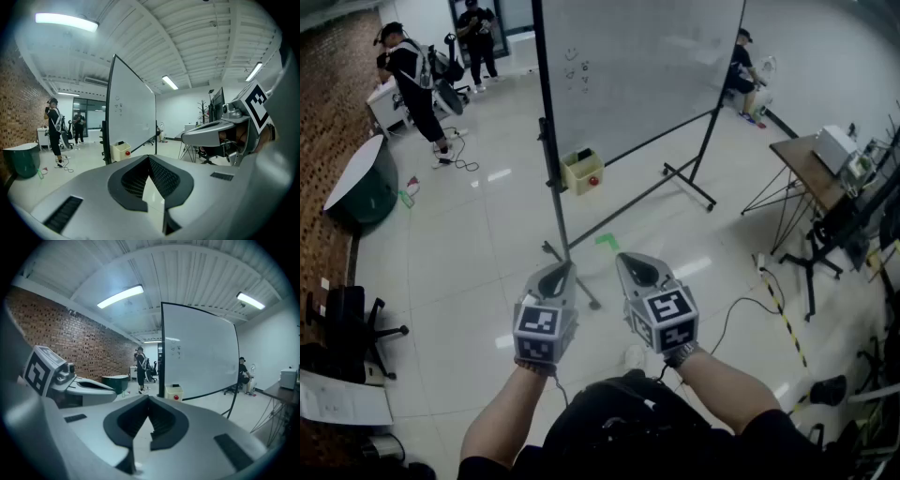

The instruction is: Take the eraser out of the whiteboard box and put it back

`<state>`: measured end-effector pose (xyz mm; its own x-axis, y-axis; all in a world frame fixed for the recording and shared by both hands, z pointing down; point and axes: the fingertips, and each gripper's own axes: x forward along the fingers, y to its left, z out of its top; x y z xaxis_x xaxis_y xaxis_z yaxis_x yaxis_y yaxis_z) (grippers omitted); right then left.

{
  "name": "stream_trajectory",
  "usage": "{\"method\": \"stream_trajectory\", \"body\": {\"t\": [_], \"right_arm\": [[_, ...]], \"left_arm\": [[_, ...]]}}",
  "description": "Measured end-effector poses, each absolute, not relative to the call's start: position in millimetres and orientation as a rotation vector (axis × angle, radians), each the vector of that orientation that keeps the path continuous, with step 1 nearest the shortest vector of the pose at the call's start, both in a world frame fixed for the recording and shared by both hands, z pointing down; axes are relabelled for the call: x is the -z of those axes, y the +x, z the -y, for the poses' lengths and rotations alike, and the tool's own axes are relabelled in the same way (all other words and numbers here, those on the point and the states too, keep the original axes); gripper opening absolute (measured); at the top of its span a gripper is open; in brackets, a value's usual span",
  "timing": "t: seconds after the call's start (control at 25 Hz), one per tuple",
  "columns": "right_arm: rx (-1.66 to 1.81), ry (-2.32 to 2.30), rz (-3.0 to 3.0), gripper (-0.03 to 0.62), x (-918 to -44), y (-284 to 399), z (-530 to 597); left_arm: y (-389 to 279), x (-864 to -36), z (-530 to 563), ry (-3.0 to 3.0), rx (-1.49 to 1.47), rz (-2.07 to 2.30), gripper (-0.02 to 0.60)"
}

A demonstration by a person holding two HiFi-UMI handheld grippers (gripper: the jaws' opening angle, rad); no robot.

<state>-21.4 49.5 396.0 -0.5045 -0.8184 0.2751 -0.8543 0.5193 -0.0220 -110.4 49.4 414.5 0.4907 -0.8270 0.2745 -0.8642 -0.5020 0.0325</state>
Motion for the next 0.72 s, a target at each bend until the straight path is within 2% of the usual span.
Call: {"method": "stream_trajectory", "body": {"t": [0.28,0.72], "right_arm": [[-0.263,1.378,2.551,0.031,-408,-2,2],[-0.293,1.198,2.633,0.094,-413,28,94]], "left_arm": [[-91,-423,-1,2.535,-0.369,1.503,0.000],[-58,-429,80,2.423,-0.408,1.646,0.000]]}}
